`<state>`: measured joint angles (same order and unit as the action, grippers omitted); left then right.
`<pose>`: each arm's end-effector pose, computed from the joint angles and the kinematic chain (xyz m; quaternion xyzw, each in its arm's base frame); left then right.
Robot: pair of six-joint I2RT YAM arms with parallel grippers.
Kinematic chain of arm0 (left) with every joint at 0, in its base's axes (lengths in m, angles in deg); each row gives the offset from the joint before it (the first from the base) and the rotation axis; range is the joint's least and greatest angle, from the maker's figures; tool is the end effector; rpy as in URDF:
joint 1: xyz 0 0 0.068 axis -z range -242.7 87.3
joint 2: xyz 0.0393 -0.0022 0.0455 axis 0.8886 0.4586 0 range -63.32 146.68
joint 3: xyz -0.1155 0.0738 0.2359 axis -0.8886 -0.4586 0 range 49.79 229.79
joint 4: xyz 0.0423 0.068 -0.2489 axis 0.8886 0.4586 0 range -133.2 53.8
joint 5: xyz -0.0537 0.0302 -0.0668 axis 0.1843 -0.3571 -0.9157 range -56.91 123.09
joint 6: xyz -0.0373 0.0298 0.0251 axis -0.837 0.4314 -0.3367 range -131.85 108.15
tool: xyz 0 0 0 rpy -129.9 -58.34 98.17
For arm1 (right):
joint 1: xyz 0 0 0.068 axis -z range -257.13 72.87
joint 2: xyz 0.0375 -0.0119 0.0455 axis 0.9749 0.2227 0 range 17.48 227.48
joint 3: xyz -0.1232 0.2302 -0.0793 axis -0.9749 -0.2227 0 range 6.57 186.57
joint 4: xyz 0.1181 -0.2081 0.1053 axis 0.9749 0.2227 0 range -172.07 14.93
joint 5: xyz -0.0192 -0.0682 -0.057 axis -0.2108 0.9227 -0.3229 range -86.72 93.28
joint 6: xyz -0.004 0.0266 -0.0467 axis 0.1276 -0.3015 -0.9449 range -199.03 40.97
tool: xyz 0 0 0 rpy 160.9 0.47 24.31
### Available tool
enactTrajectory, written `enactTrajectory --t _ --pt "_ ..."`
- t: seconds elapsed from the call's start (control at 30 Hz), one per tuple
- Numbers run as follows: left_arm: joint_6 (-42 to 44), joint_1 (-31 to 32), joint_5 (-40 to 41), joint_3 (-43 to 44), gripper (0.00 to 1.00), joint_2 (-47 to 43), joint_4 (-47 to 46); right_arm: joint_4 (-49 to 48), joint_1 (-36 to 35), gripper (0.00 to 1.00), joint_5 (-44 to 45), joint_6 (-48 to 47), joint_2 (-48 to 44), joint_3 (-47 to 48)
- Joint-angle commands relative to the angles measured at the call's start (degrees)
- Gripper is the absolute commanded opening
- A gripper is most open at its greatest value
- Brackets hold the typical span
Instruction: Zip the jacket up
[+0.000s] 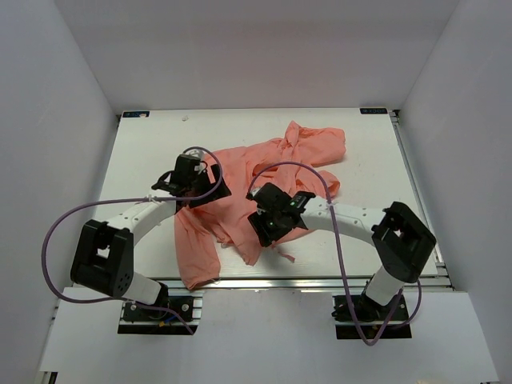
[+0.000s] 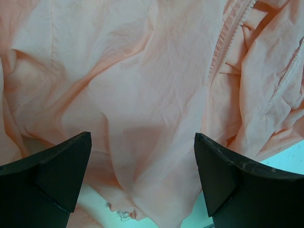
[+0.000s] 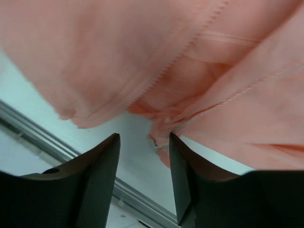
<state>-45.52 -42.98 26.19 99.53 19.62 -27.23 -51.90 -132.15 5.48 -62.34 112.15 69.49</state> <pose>0.2780 -0.1042 0.2088 -0.0928 0.9311 -0.2068 0.2858 0.1921 0.2720 0.2021 -0.3141 0.9177 0.1269 0.2075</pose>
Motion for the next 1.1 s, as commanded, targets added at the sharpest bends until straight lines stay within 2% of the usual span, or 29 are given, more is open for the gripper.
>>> enactTrajectory --t 0.0,0.13,0.5,0.87,0.97,1.0,1.07 --pt "0.27 0.14 -0.92 -1.04 0.98 -3.48 0.64 -8.37 -0.43 0.58 -7.73 -2.45 -4.57 -2.53" --pt "0.27 0.14 -0.93 -1.57 0.98 -4.27 0.73 -10.05 -0.26 0.66 -5.73 -1.58 -8.35 -5.34" --pt "0.62 0.14 -1.72 -2.19 0.98 -5.68 0.56 -7.67 6.94 0.62 -0.61 4.05 -16.18 -13.34" --pt "0.45 0.14 -6.55 -0.52 0.98 -4.1 -3.48 -12.07 7.74 0.56 -5.62 5.2 -6.7 -6.67" --pt "0.54 0.23 -8.57 0.97 0.98 -2.53 -5.5 -11.1 7.74 0.5 -3.61 5.81 -3.19 -3.77" --pt "0.54 0.23 -8.83 1.24 0.98 -1.91 -5.86 -10.32 7.74 0.41 -2.21 6.07 -1.79 -2.98" --pt "0.62 0.23 -9.01 2.2 0.98 0.37 -6.73 -9.26 7.83 0.31 0.17 7.04 -1.07 -2.54"
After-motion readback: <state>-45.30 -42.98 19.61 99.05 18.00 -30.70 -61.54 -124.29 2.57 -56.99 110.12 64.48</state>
